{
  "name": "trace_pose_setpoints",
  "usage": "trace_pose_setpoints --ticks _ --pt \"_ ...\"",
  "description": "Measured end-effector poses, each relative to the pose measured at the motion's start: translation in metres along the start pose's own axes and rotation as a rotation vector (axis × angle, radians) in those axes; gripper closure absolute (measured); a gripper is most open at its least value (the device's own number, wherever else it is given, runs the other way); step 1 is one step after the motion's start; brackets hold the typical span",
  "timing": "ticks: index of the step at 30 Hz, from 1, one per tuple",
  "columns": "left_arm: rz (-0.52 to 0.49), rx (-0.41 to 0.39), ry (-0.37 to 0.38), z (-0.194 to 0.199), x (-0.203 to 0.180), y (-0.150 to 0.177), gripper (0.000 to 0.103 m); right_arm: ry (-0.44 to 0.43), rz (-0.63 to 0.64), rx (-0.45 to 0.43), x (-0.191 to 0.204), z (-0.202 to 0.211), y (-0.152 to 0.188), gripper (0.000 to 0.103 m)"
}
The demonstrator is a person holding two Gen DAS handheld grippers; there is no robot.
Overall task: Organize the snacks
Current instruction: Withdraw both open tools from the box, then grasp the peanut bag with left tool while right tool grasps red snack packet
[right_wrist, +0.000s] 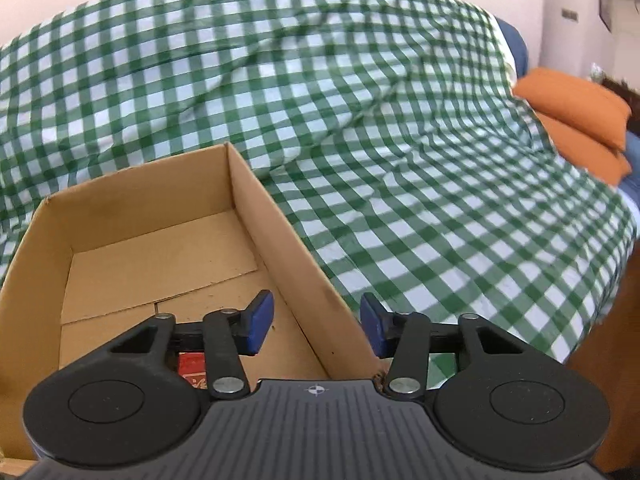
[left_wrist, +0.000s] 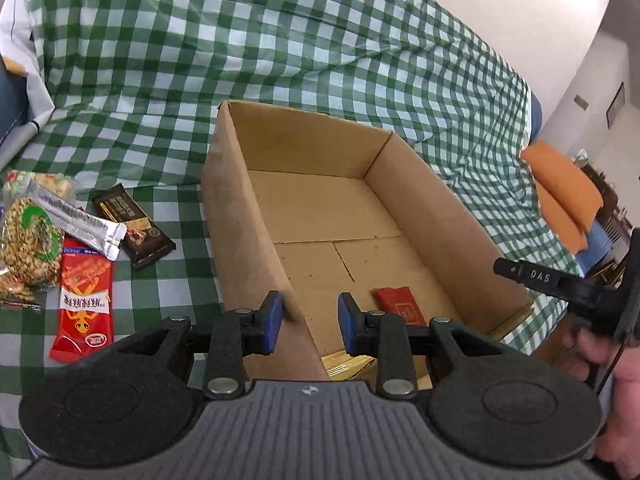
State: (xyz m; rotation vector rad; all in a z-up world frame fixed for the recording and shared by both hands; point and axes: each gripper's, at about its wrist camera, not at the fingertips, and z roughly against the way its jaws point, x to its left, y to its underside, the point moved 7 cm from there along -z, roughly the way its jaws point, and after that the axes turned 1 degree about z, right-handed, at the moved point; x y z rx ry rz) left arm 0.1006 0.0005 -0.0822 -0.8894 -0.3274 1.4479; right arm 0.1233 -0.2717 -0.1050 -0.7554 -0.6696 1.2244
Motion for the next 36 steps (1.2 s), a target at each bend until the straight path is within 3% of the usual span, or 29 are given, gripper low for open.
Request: trace_pose_setpoints --ticks 6,11,19,22,23,25,32,36 --pt "-0.018 0.004 -0.002 0.002 -0.002 0.007 0.070 0.030 -0.049 0.030 -0.013 -0.004 0.006 0.062" --pt "-0.024 0.005 0.008 0.002 -0.002 0.009 0.070 0.057 -0.027 0.043 -0.017 -0.007 0.008 0.081" --pt "-0.053 0.001 0.021 0.007 -0.005 0.011 0.071 0.074 -0.014 0.030 -0.020 -0.001 0.007 0.082" --pt "-0.050 -0.032 0.001 0.014 0.001 0.005 0.070 0.086 -0.007 0.014 -0.017 0.003 0.005 0.078" --pt "-0.039 -0.046 -0.005 0.017 0.005 0.002 0.070 0.093 -0.002 -0.001 -0.016 0.006 0.005 0.068" --pt "-0.016 -0.078 -0.013 0.027 0.013 -0.005 0.070 0.091 0.009 -0.035 -0.012 0.012 0.001 0.059" --pt "-0.040 -0.335 -0.119 0.094 0.059 -0.062 0.070 -0.037 0.043 -0.183 0.023 0.041 -0.014 0.054" --pt "-0.062 -0.380 -0.190 0.111 0.103 -0.090 0.075 -0.145 0.074 -0.248 0.058 0.060 -0.015 0.053"
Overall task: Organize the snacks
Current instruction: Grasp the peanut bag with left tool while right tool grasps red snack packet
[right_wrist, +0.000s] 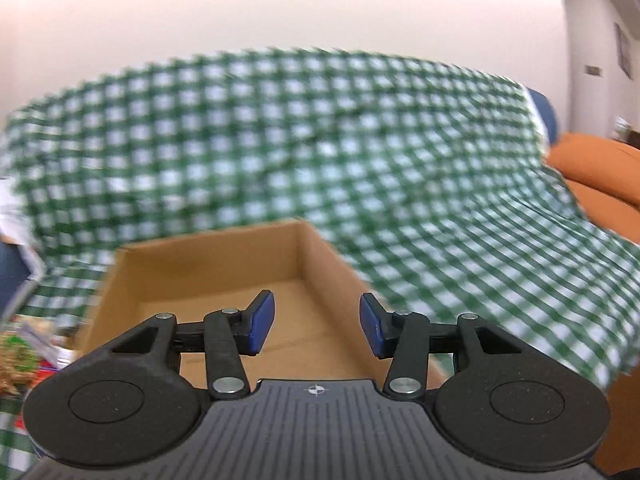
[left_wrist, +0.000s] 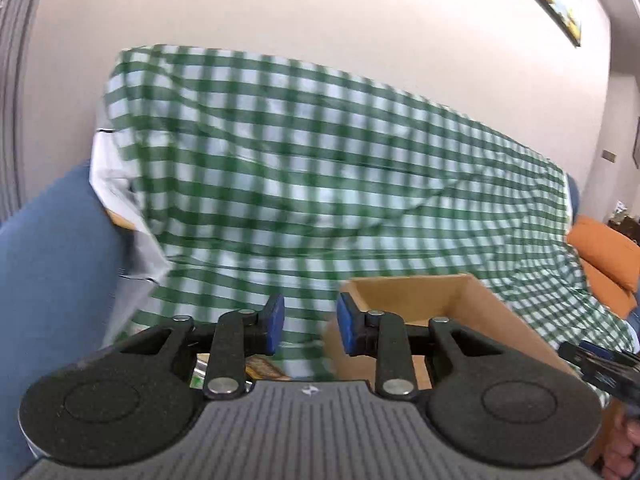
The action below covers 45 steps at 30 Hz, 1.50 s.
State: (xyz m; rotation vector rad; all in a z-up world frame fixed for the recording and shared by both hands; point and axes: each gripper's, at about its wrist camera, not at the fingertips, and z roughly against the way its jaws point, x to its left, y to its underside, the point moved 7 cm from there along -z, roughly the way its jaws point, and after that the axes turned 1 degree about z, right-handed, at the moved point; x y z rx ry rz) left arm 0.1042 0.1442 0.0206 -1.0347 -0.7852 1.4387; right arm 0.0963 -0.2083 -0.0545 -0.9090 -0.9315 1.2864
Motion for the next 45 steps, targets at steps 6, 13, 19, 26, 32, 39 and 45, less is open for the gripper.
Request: trace_pose_setpoints --ticks 6,13,19,26,32,39,45 --pt "0.021 0.077 -0.151 -0.022 0.073 0.023 0.088 -0.202 0.045 -0.059 0.073 0.022 -0.003 0.053" --pt "0.156 0.167 -0.165 -0.037 0.110 0.032 0.087 -0.449 0.143 -0.037 0.184 0.036 0.016 0.053" --pt "0.179 0.276 -0.177 -0.059 0.124 0.048 0.074 -0.545 0.217 0.166 0.260 -0.003 0.064 0.047" --pt "0.187 0.428 -0.152 -0.089 0.113 0.069 0.063 -0.543 0.224 0.338 0.297 -0.058 0.104 0.027" --pt "0.078 0.482 -0.215 -0.111 0.105 0.082 0.058 -0.519 0.228 0.441 0.311 -0.081 0.129 0.023" --pt "-0.010 0.495 -0.222 -0.119 0.103 0.088 0.072 -0.480 0.327 0.429 0.316 -0.086 0.140 0.051" --pt "0.046 0.451 -0.166 -0.100 0.106 0.077 0.075 -0.461 0.354 0.402 0.299 -0.080 0.136 0.060"
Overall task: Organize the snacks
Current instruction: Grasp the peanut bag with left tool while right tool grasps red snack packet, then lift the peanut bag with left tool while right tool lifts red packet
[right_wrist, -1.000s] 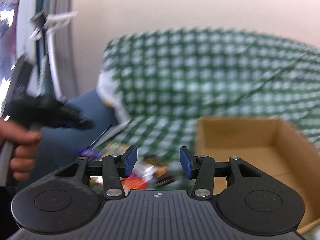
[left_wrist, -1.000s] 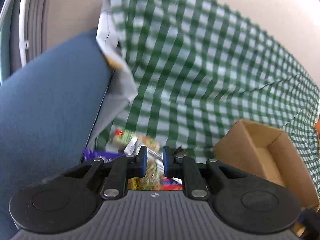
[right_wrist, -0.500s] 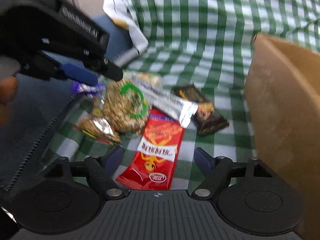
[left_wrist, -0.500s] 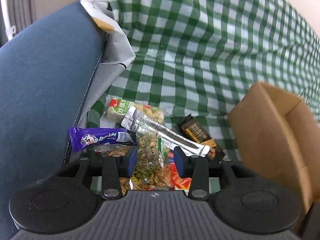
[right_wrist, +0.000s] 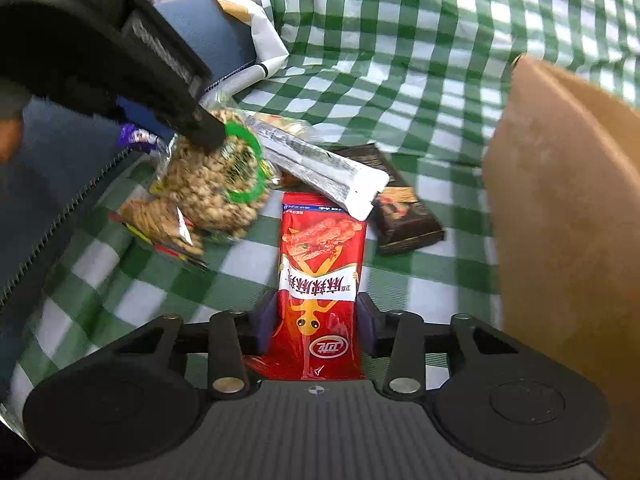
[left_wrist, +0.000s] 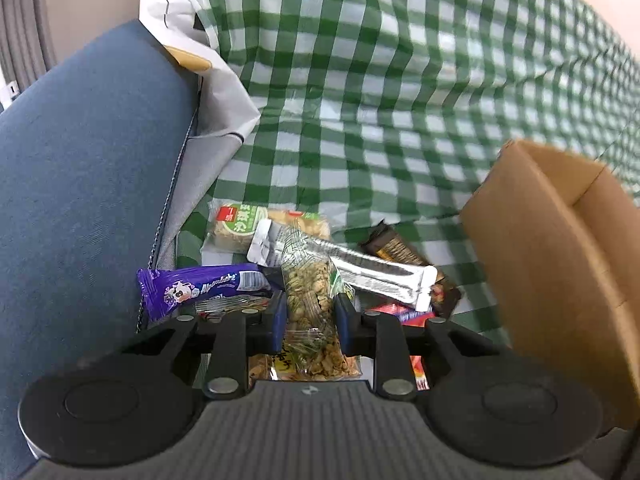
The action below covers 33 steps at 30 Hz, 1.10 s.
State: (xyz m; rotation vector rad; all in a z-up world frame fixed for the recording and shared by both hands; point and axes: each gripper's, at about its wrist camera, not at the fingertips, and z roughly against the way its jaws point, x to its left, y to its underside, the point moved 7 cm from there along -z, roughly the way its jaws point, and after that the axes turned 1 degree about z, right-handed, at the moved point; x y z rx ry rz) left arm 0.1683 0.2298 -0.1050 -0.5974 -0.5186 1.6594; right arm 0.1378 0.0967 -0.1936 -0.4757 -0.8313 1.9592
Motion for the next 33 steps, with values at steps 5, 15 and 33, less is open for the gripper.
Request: trace_pose_setpoints --ticks 5,15,33 --pt "-0.015 0.060 0.139 0.014 -0.005 0.019 0.075 -0.018 0.011 0.020 -0.003 0.024 0.017 0.061" --pt "-0.083 0.241 0.077 0.006 -0.008 0.057 0.055 -0.020 -0.065 0.176 -0.013 0.057 0.057 0.059" --pt "-0.298 0.364 0.047 -0.020 -0.052 0.076 0.016 -0.028 -0.029 0.151 -0.014 0.041 0.059 0.041"
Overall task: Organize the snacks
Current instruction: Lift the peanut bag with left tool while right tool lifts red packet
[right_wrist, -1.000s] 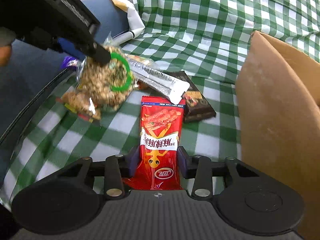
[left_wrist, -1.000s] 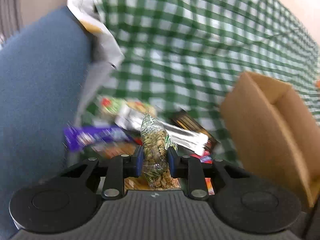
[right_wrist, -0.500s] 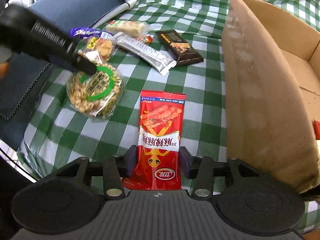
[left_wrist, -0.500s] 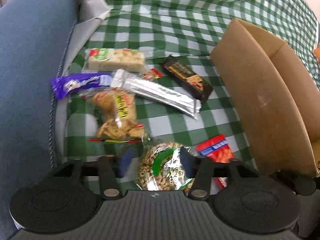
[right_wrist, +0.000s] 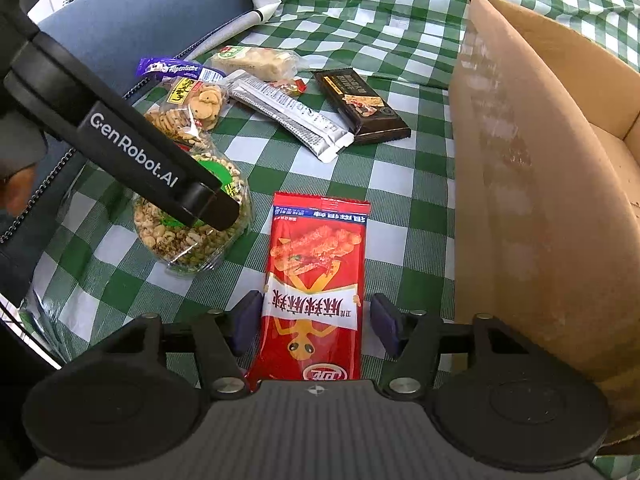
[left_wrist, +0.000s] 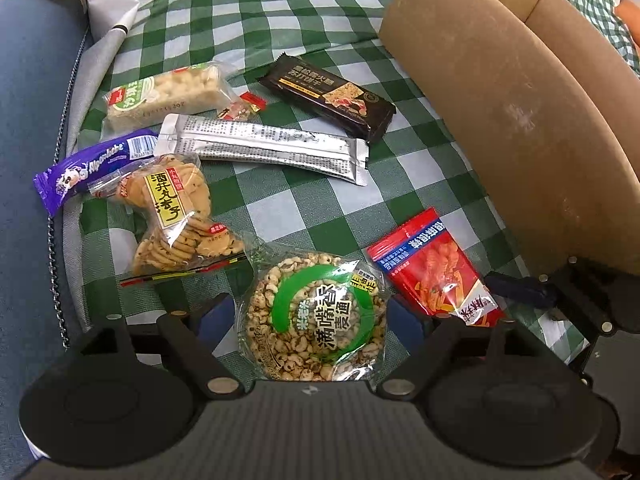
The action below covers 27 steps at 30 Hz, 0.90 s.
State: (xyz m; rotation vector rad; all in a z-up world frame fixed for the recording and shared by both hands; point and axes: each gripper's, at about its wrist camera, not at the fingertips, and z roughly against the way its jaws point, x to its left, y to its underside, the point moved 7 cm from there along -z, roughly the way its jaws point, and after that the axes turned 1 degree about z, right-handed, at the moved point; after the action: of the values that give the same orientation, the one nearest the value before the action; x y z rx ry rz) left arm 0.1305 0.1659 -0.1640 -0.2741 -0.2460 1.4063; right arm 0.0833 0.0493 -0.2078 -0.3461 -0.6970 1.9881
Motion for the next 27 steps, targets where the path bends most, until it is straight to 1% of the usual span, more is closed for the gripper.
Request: trace_pose_setpoints --ticks 5,7,11,14,26,27 --pt "0.004 0.005 0.024 0.000 -0.004 -0.002 0.016 0.002 0.002 -0.002 0.000 -0.002 -0.001 0.041" --pt "-0.003 0.010 0.021 -0.002 -0.005 -0.002 0.016 0.002 -0.002 -0.003 -0.001 -0.002 -0.002 0.042" --pt "-0.005 0.020 0.023 -0.003 -0.006 -0.001 0.016 0.009 0.008 -0.010 0.000 -0.001 -0.002 0.050" --pt "-0.006 0.023 0.026 -0.004 -0.007 -0.001 0.016 0.008 0.011 -0.012 0.000 0.000 -0.003 0.053" --pt "-0.008 0.028 0.030 -0.003 -0.006 -0.001 0.015 0.045 0.009 -0.037 0.002 0.010 -0.006 0.056" --pt "-0.008 0.028 0.030 -0.003 -0.006 -0.001 0.014 0.048 0.011 -0.038 0.002 0.011 -0.005 0.056"
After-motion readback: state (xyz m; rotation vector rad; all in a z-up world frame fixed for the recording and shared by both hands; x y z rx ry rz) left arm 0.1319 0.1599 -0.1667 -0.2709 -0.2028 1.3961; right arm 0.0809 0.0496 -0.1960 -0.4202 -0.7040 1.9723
